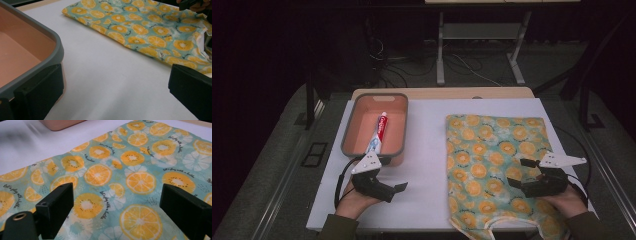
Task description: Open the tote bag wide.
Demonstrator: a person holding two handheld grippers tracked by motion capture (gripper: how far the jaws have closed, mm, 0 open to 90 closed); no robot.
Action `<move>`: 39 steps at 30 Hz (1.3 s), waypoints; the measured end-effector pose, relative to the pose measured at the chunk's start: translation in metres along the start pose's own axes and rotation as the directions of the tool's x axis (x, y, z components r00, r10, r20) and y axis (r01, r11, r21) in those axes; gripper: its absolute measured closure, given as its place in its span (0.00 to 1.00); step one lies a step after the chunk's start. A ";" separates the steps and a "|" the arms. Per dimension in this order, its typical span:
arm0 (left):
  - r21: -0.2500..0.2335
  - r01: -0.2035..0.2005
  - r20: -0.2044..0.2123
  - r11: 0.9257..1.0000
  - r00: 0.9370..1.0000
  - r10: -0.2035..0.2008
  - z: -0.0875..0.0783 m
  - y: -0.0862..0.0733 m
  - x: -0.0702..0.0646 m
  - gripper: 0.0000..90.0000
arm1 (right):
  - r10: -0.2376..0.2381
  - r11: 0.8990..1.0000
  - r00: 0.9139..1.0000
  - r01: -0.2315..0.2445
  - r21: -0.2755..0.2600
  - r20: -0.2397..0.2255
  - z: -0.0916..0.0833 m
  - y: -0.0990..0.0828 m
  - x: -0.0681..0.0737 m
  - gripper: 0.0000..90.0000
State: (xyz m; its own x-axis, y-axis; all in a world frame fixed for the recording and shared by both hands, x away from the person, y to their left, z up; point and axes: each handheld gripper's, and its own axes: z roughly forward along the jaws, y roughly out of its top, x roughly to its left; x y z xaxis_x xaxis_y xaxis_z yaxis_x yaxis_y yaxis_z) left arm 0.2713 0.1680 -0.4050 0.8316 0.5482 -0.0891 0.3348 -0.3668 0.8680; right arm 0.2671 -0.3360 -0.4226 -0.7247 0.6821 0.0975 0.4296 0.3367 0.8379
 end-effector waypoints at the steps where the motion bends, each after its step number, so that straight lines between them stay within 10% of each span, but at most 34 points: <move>1: 0.001 -0.001 0.003 1.000 1.000 0.001 0.000 0.000 0.000 0.00 | -0.002 1.000 1.000 0.002 0.003 -0.004 0.000 0.000 0.000 0.13; 19: 0.009 0.000 0.028 1.000 1.000 -0.001 0.003 -0.001 -0.003 0.00 | -0.062 0.988 0.985 0.083 0.131 -0.163 0.007 0.001 0.015 0.29; 39: 0.033 -0.007 0.045 0.999 0.999 0.005 0.008 -0.003 -0.005 0.00 | -0.199 0.916 0.889 0.318 0.244 -0.411 0.020 -0.012 0.055 0.57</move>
State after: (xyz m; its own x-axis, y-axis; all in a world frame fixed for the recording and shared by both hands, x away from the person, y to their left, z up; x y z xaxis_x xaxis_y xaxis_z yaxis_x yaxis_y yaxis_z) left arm 0.2694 0.1603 -0.4114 0.8523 0.5122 -0.1063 0.3436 -0.3949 0.8521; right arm 0.2331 -0.2889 -0.4378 -0.9517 0.2726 0.1410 0.2947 0.6836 0.6677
